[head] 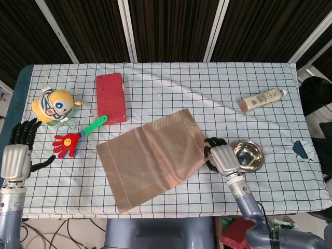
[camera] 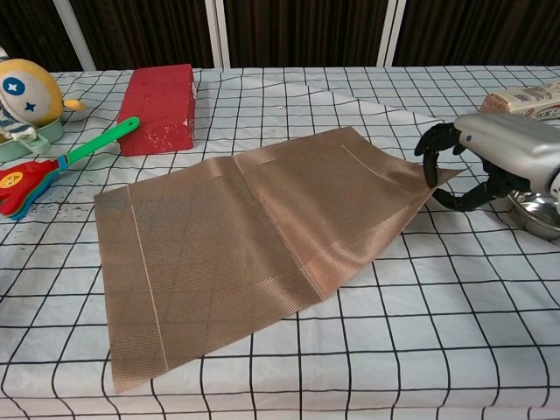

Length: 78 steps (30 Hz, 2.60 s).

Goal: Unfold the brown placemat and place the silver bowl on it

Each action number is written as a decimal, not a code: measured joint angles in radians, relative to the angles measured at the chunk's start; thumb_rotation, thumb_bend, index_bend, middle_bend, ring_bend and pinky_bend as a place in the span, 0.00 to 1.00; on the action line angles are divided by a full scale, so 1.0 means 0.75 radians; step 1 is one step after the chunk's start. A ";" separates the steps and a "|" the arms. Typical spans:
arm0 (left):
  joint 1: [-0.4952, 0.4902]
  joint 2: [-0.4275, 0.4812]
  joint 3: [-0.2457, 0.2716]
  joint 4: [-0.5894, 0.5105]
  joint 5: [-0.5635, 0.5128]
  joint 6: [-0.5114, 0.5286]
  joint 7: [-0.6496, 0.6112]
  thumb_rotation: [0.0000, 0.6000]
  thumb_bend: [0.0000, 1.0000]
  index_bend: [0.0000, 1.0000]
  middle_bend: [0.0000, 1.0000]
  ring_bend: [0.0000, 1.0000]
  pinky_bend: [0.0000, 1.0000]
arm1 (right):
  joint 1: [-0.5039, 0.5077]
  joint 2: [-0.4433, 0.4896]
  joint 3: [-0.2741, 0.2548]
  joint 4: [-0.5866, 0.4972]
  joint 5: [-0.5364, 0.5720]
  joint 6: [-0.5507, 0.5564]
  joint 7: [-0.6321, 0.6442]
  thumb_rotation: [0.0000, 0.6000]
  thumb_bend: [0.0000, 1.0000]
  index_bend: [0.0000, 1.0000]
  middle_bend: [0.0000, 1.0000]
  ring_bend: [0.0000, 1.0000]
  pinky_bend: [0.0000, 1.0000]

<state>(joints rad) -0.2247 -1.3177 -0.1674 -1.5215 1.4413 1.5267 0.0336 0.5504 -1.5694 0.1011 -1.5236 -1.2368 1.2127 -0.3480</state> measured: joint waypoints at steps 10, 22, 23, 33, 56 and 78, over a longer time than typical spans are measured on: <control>-0.004 0.006 0.007 -0.002 0.011 -0.012 -0.011 1.00 0.01 0.10 0.06 0.04 0.04 | -0.073 -0.160 0.031 -0.048 0.102 0.119 -0.123 1.00 0.47 0.68 0.24 0.18 0.24; -0.007 0.015 0.012 -0.006 0.022 -0.020 -0.025 1.00 0.01 0.10 0.06 0.04 0.04 | -0.149 -0.211 0.047 -0.067 0.123 0.233 -0.184 1.00 0.47 0.69 0.24 0.18 0.24; -0.007 0.016 0.014 -0.006 0.024 -0.021 -0.027 1.00 0.01 0.10 0.06 0.04 0.04 | -0.157 -0.211 0.044 -0.072 0.120 0.243 -0.185 1.00 0.47 0.69 0.24 0.18 0.24; -0.010 0.024 0.021 -0.006 0.038 -0.026 -0.047 1.00 0.01 0.10 0.06 0.04 0.04 | -0.245 -0.230 0.001 -0.118 0.085 0.317 -0.194 1.00 0.48 0.71 0.24 0.18 0.24; -0.018 0.024 0.024 0.002 0.044 -0.036 -0.052 1.00 0.01 0.10 0.06 0.04 0.04 | -0.341 -0.315 -0.030 -0.101 0.030 0.345 -0.195 1.00 0.49 0.72 0.24 0.18 0.24; -0.024 0.027 0.026 0.007 0.042 -0.046 -0.060 1.00 0.01 0.10 0.06 0.04 0.04 | -0.420 -0.358 -0.081 -0.077 -0.027 0.332 -0.188 1.00 0.49 0.73 0.24 0.18 0.24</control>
<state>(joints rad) -0.2425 -1.2971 -0.1479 -1.5163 1.4731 1.4923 -0.0112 0.2355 -1.8380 0.0405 -1.5811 -1.2570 1.4614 -0.4894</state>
